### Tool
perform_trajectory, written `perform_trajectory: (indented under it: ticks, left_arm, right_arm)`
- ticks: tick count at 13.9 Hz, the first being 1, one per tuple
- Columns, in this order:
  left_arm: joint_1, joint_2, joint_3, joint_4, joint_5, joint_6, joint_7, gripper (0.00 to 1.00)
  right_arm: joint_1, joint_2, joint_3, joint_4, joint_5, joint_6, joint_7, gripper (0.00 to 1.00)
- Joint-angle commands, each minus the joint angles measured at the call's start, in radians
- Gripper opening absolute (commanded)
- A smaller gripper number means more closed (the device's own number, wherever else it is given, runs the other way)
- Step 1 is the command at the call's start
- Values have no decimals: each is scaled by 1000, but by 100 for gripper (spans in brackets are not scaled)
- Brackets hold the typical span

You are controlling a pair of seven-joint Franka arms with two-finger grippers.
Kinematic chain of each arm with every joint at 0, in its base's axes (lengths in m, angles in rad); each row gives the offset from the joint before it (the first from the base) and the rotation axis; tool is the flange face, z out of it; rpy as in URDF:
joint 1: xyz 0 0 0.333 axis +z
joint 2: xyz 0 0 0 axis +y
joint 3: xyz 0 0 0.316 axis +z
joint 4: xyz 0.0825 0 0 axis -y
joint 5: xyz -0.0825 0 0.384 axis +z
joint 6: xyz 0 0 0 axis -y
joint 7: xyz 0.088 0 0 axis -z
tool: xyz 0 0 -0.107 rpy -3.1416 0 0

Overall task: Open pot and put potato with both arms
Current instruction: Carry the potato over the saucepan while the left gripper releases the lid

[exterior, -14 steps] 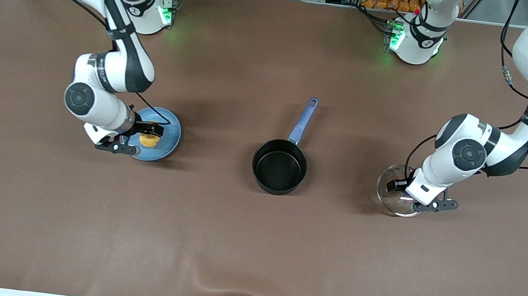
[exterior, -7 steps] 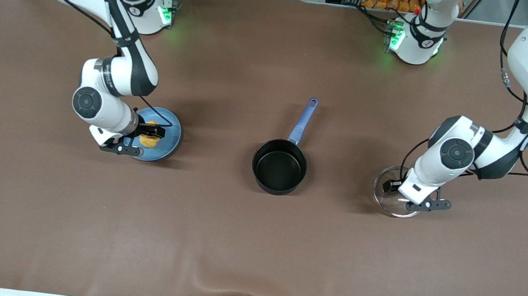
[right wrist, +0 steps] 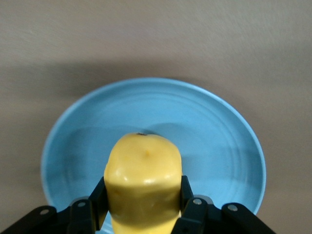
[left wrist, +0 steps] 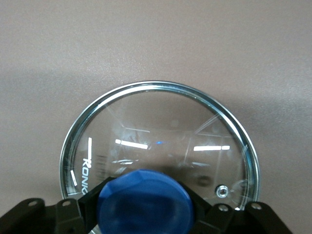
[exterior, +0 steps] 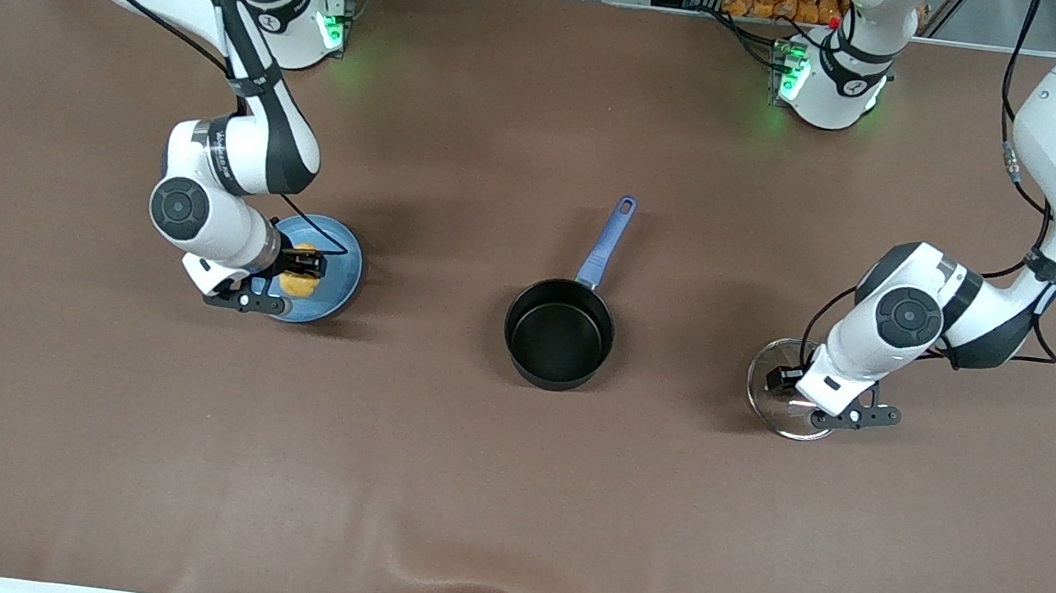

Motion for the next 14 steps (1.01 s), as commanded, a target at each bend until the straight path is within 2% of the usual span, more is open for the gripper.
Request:
perform_trajectory:
  ticks: [1,4,5,8,11,14]
  left_arm:
    - [-5,11,0,17,34,0,-32,99]
    - [-2,-1,0,17,34,-9,-34,100]
    - [-1,-9,-2,17,34,-12,-34,100]
    - [1,-75,-14,17,22,-73,-34,100]
    - [10,-136,-58,35,-26,-160,-26,100]
    - [19,-162,-118,110,-107,-287,5,100]
  right_arm:
    - [41,1,0,198,-5,-200,3,0]
    - [121,86,0,480,36,-349,16,0]
    - [135,135,0,584,79,-391,58,0]
    - [224,304,-3,899,89,-527,147,0]
    - [288,385,-1,1041,93,-513,279,0]
    - [347,421,2,1059,98,-385,558,0]
